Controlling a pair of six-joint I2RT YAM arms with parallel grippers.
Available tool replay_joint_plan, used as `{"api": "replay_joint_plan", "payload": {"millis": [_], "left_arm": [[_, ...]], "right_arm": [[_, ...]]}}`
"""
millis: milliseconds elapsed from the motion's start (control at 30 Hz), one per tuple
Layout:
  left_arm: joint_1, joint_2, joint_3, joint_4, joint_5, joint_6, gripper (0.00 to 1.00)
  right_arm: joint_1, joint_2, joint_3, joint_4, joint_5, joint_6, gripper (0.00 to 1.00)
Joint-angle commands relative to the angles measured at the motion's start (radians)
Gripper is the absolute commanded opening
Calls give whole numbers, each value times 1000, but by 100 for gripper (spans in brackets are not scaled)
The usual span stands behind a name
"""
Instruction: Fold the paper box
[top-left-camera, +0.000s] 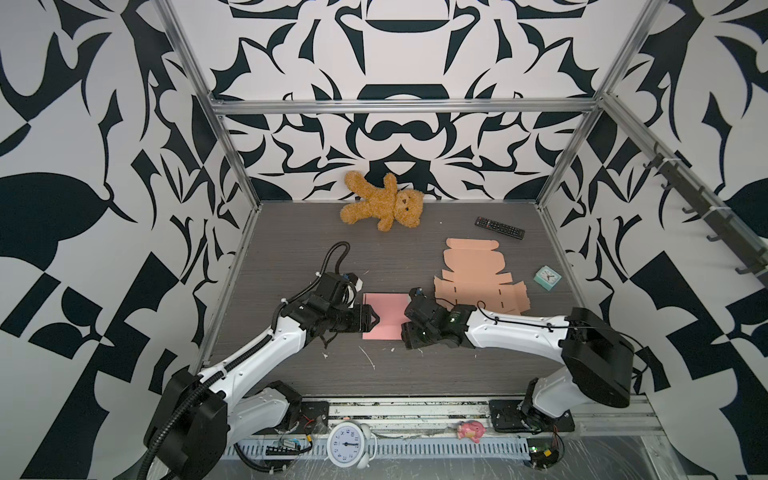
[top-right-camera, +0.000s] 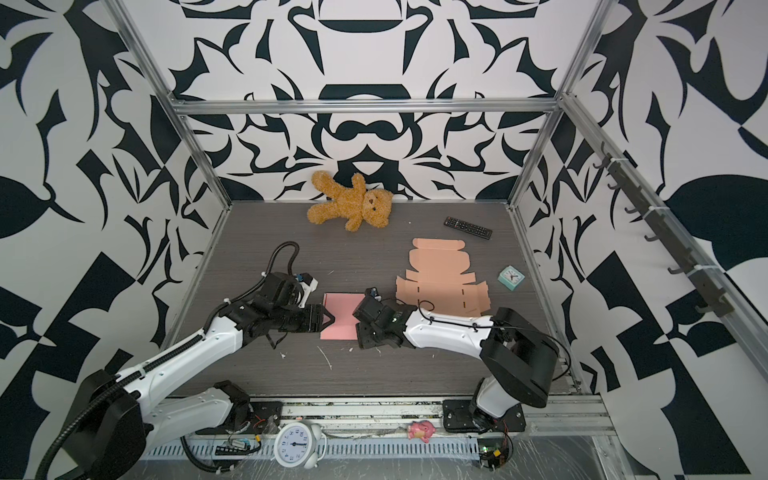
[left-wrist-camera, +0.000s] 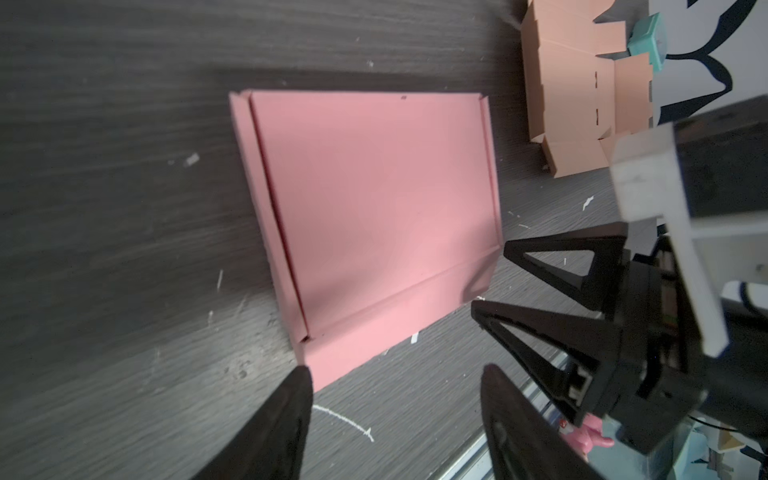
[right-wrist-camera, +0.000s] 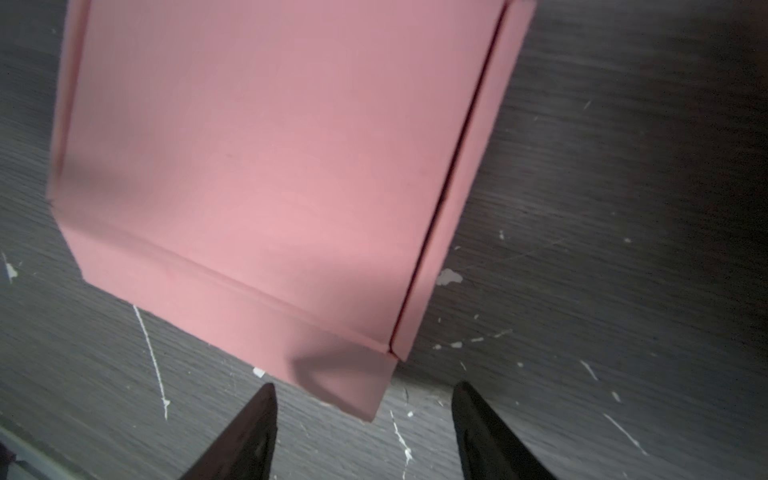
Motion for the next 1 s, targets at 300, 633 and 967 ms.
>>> {"api": "replay_joint_plan", "payload": {"millis": [300, 633, 967], "left_arm": [[36, 354, 301, -21, 96, 115, 74], [70, 554, 462, -38, 89, 161, 76], [97, 658, 484, -6, 145, 150, 75]], "right_arm": [[11, -125, 23, -48, 51, -24, 69], [11, -146, -7, -7, 19, -46, 66], [11, -178, -42, 6, 22, -47, 65]]}}
